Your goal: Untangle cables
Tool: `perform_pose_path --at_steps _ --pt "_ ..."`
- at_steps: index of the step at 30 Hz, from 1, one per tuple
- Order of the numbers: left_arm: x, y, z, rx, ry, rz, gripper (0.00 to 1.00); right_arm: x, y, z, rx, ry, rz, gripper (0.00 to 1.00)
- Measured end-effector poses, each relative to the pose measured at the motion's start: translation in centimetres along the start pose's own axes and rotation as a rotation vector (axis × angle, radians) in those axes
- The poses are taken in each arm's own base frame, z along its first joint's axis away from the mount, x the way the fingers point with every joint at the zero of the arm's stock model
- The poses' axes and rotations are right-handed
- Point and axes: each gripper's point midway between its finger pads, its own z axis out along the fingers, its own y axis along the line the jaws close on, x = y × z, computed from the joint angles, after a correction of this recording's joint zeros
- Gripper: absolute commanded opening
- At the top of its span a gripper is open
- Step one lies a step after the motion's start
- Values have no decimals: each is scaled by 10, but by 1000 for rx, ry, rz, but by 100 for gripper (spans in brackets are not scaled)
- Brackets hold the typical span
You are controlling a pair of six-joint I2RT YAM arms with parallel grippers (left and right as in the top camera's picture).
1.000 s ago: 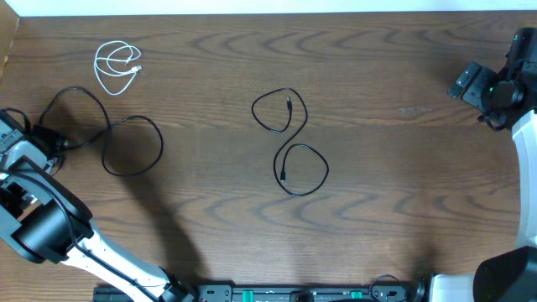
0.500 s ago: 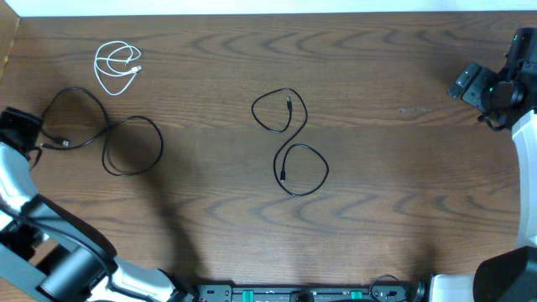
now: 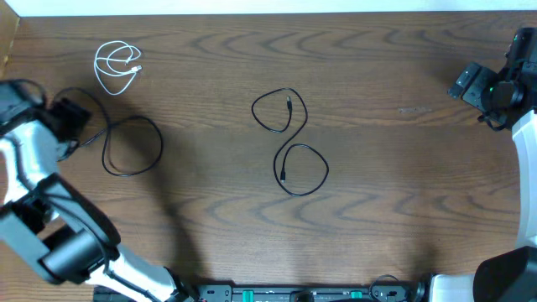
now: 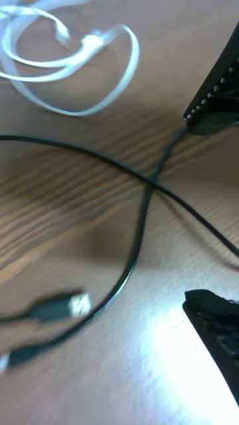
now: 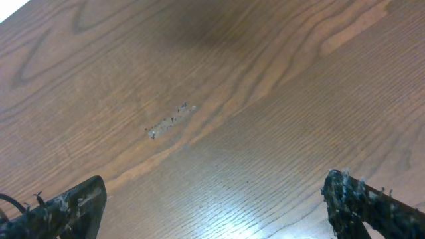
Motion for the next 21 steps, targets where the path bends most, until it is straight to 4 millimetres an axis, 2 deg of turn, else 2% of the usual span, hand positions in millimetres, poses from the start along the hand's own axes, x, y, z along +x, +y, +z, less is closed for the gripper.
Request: perform_pose_path --at_steps 4,7,13,21 --pt "23 -9 25 -57 50 102 78 0 0 0 0 -1 0 99" --pt "32 -7 41 -105 67 142 71 0 0 0 0 -1 0 99" --pt "31 5 63 -162 53 162 54 0 0 0 0 -1 0 99" --pt "19 3 70 -160 -2 165 53 0 0 0 -1 -1 0 99"
